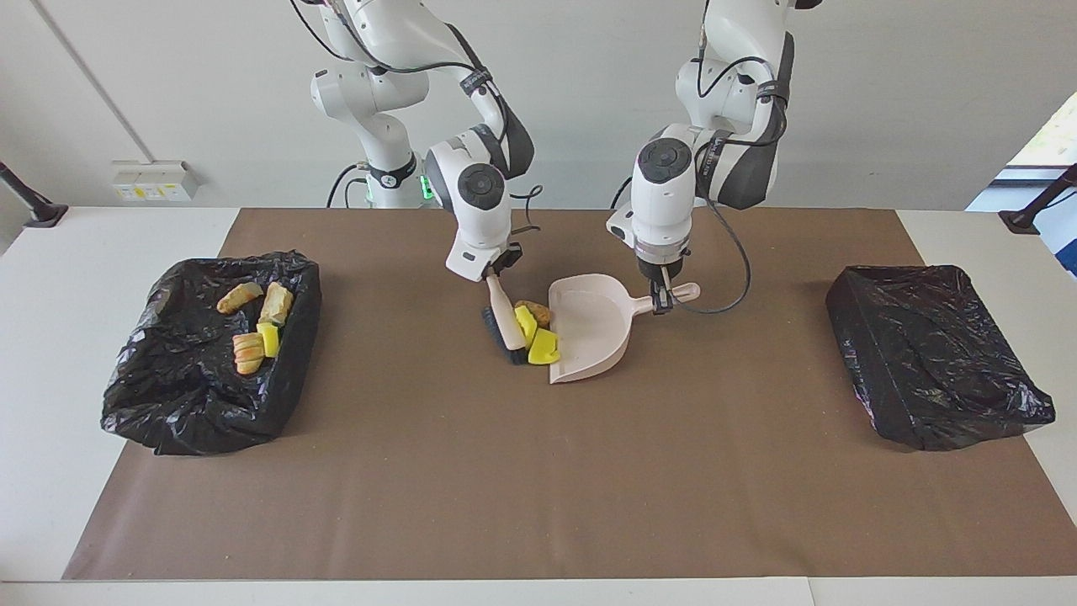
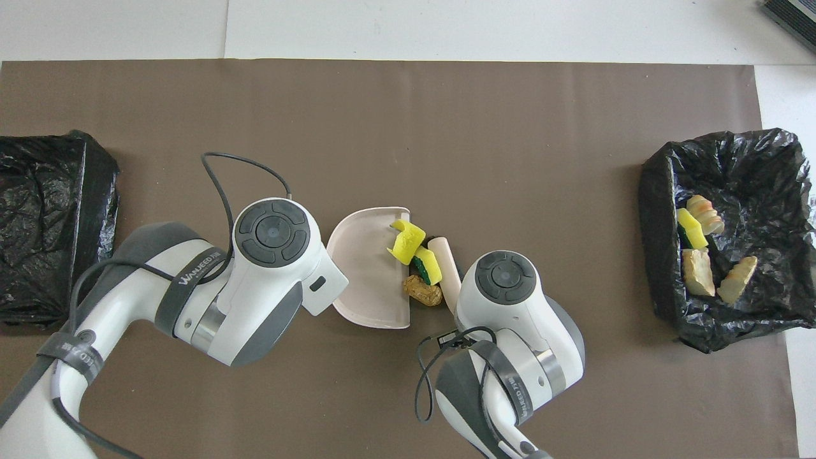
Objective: Sweep and dump trash in bin
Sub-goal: 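Sweep the yellow sponges and potato into the dustpan with the right gripper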
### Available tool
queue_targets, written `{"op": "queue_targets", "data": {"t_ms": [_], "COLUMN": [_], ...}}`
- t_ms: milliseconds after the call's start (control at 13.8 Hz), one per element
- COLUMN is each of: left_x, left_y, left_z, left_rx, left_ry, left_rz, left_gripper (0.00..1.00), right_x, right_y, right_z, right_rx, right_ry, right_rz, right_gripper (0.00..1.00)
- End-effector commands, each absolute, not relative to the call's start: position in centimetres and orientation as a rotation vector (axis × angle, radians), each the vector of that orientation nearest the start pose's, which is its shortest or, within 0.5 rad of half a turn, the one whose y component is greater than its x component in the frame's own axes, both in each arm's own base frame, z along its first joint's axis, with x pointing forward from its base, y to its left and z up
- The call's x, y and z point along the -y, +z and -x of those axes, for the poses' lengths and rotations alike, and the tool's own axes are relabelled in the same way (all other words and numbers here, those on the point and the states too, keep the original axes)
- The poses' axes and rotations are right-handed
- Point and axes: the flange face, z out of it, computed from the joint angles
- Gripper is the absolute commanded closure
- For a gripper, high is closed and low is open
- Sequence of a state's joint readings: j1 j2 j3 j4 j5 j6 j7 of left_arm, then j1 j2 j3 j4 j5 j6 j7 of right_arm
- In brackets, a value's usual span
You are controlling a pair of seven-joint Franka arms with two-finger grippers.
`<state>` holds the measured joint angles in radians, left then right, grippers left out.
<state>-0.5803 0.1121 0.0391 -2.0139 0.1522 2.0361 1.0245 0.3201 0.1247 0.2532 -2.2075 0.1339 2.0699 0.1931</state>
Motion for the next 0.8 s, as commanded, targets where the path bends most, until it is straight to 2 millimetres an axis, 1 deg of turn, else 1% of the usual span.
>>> {"op": "queue_targets", "data": {"t_ms": [0,72,145,289,362,434,506,579,723], "left_x": [28.2,28.5,28.7,28.7,28.6,28.5,28.3,28.3,28.3], "left_y": [39.4,39.5,39.5,39.6,39.5,39.5,39.5,39.4,39.4], "left_z": [-47.4,-47.2,-47.2,-47.4,-47.4,-47.4,-47.3,-47.2,-47.3], "left_rx": [-2.224,-2.231,-2.23,-2.227,-2.225,-2.222,-2.221,-2.221,-2.218], "left_ry": [0.168,0.165,0.156,0.137,0.151,0.158,0.167,0.171,0.162], "left_rz": [2.024,2.016,2.016,2.017,2.021,2.025,2.028,2.028,2.03], "left_gripper": [1.0,1.0,1.0,1.0,1.0,1.0,1.0,1.0,1.0], "right_x": [-29.8,-30.4,-31.2,-31.9,-32.6,-32.5,-32.5,-33.3,-34.3], "right_y": [30.2,30.4,30.5,31.0,31.2,31.2,31.2,31.4,32.1], "right_z": [-42.0,-41.6,-41.0,-40.1,-38.7,-37.8,-37.4,-36.9,-36.3], "right_rx": [0.402,0.355,0.345,0.341,0.376,0.386,0.374,0.366,0.276], "right_ry": [0.49,0.509,0.527,0.569,0.607,0.637,0.642,0.641,0.671], "right_rz": [2.957,2.914,2.89,2.88,2.882,2.887,2.895,2.911,2.965], "right_gripper": [1.0,1.0,1.0,1.0,1.0,1.0,1.0,1.0,1.0]}}
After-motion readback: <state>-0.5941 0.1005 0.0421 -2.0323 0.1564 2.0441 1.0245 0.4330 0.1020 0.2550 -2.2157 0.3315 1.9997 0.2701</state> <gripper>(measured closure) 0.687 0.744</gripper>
